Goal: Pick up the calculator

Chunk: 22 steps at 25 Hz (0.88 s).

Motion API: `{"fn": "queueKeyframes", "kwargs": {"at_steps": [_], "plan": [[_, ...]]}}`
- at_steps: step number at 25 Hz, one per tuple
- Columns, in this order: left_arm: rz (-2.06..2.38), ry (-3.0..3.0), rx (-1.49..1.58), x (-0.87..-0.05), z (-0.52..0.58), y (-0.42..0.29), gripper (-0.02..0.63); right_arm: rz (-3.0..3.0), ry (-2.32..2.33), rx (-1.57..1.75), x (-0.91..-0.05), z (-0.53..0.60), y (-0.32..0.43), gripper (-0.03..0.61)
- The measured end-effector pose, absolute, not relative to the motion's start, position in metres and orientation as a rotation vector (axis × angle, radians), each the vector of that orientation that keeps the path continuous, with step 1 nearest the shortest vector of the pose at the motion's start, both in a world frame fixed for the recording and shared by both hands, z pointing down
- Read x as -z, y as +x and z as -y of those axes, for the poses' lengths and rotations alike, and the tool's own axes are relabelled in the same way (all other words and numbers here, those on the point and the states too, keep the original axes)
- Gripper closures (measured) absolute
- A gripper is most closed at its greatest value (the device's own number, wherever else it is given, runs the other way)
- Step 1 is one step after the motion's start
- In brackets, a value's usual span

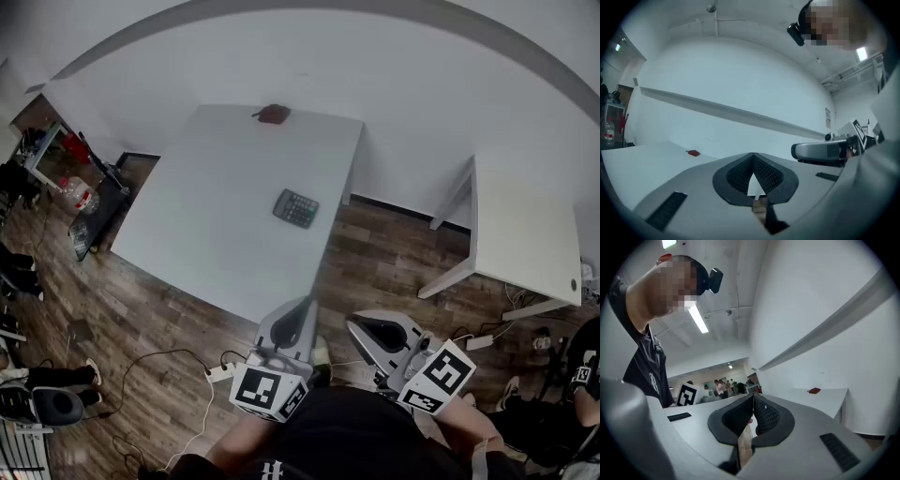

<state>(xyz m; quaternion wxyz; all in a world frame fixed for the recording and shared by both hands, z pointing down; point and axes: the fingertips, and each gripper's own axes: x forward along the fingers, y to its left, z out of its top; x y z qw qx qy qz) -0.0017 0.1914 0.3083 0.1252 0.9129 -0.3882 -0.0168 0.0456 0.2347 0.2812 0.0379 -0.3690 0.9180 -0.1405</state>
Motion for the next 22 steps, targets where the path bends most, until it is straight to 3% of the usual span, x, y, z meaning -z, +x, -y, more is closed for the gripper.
{"fn": "queueKeyframes", "kwargs": {"at_steps": [22], "plan": [[1.129, 2.596, -0.010, -0.408, 0.035, -0.032, 0.607, -2.867, -1.001, 0.653, -0.318, -0.056, 0.008, 0.566]]}}
